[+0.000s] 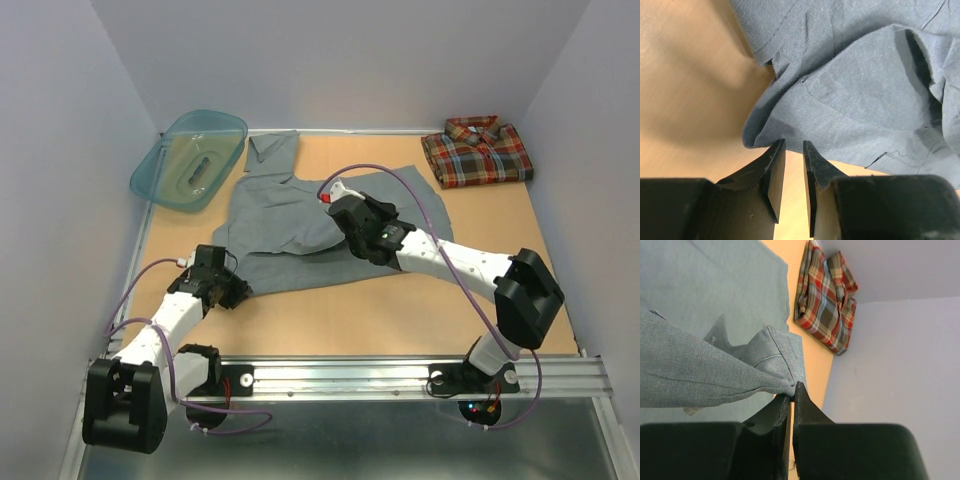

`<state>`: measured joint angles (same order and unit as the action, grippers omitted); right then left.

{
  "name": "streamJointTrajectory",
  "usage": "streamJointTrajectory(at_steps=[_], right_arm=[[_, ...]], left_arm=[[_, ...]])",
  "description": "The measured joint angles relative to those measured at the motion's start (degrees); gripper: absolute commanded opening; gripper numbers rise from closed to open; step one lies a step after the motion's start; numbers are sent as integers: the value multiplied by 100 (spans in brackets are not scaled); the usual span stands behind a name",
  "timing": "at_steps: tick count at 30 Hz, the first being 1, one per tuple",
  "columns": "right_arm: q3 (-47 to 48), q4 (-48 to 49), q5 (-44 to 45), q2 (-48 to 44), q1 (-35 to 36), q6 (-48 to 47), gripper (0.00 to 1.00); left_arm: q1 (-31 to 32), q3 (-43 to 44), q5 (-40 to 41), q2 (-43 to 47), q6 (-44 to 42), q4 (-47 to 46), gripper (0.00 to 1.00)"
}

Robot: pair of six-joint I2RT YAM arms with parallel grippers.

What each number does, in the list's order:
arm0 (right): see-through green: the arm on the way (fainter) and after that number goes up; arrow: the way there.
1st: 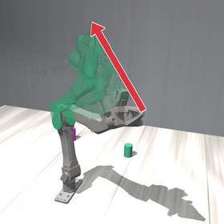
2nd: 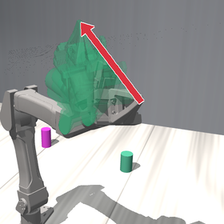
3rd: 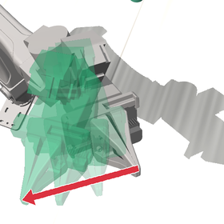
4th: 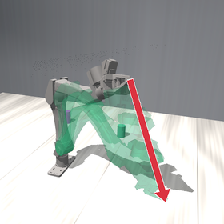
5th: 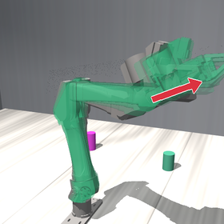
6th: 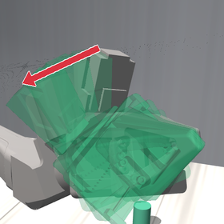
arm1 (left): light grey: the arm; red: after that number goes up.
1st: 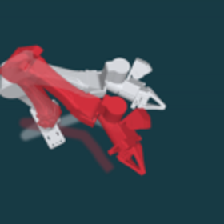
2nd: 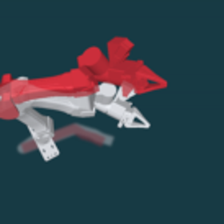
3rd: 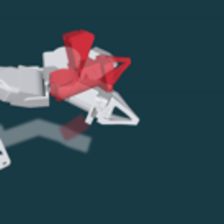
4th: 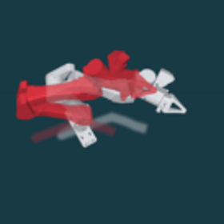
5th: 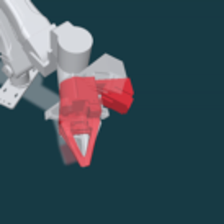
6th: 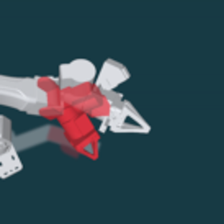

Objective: Fold and stack the long sleeve shirts
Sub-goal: Fold the shirt

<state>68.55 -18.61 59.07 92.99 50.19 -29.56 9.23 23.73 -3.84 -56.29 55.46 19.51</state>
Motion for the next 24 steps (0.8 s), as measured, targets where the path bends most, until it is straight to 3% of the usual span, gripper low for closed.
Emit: streamJointTrajectory(at_steps=[3,5,9,14,16,17,24], right_arm=[[-9,221,-59,-85,0,-22,2],[-195,389,-76,-203,0,15,7],[-1084,476,24,-640,0,313,47],[-1939,245,192,-1047,0,909,58],[-2035,92,188,-1276,-4,1259,69],[-2076,20,175,-1502,-4,1495,76],[-2046,-146,-680,-2979,-109,2728,84]], left_arm=[[0,-81,-39,39,35,2,32],[0,-118,-55,68,59,4,32],[0,-131,-76,140,107,4,32],[-2,-131,-94,273,144,9,33],[-2,-131,-98,297,146,24,34],[-4,-125,-101,319,144,52,37],[-11,385,-96,354,-13,358,60]])
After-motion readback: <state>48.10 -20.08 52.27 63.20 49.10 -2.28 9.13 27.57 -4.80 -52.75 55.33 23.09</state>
